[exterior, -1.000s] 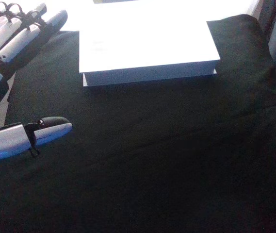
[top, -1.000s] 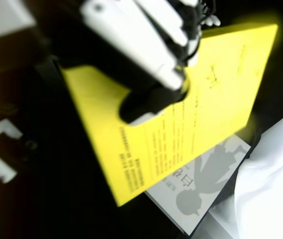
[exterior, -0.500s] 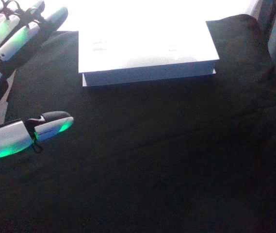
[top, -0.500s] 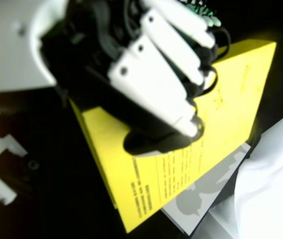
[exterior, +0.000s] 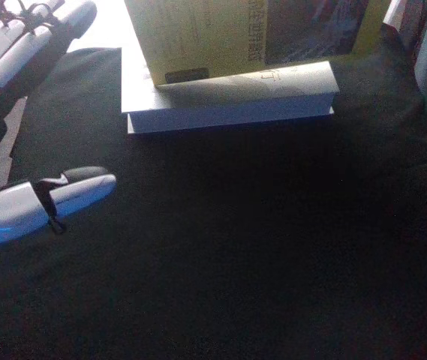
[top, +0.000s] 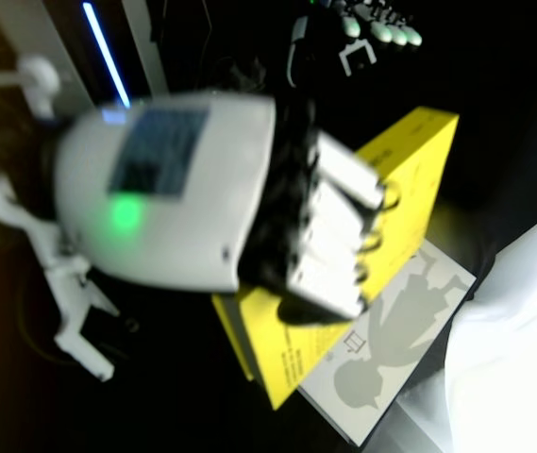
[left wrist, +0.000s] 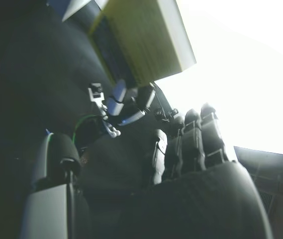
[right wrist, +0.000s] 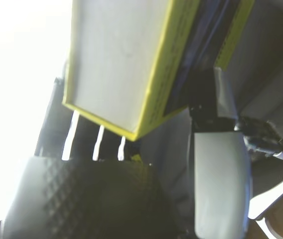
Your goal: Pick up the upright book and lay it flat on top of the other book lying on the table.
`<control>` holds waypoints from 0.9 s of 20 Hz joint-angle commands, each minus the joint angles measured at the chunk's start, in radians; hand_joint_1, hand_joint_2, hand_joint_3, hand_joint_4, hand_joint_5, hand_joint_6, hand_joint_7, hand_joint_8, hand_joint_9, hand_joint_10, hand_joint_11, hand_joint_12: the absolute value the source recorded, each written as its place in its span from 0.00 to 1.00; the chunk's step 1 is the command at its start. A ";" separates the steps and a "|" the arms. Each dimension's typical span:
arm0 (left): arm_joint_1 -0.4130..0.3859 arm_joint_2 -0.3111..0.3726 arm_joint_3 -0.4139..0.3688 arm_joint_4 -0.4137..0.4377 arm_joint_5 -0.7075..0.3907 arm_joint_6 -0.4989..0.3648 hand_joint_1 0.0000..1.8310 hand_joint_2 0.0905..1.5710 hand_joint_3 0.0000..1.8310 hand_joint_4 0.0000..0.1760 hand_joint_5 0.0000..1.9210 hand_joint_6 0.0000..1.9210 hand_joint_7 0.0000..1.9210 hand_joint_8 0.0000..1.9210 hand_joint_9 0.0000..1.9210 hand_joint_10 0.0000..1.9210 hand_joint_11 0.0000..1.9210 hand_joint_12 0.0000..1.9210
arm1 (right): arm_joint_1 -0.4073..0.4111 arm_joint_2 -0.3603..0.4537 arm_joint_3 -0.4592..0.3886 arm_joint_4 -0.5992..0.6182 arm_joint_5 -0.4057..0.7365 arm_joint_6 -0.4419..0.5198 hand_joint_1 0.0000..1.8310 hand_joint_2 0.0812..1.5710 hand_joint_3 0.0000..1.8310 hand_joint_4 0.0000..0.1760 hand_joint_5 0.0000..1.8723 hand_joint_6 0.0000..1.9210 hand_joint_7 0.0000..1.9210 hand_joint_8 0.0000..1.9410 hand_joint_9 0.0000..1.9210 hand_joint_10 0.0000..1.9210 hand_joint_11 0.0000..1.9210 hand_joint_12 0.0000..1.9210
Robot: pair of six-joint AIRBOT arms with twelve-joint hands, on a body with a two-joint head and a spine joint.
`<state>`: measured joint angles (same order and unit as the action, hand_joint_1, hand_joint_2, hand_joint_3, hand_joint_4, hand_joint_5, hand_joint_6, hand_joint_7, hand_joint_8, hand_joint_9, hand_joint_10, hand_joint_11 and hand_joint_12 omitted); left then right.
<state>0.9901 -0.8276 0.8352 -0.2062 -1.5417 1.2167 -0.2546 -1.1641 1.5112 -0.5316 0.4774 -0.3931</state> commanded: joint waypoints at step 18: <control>-0.001 -0.008 0.016 0.008 -0.131 -0.011 0.26 0.70 0.00 0.82 0.00 0.00 0.00 0.00 0.00 0.00 0.00 0.00 | 0.062 -0.106 0.139 0.061 0.098 0.028 0.75 0.73 0.00 0.00 0.34 0.64 0.49 0.52 0.47 0.72 0.41 0.84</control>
<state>0.9932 -0.8337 0.8478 -0.2024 -1.5505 1.2102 -0.2104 -1.2716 1.6489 -0.5114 0.4744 -0.3691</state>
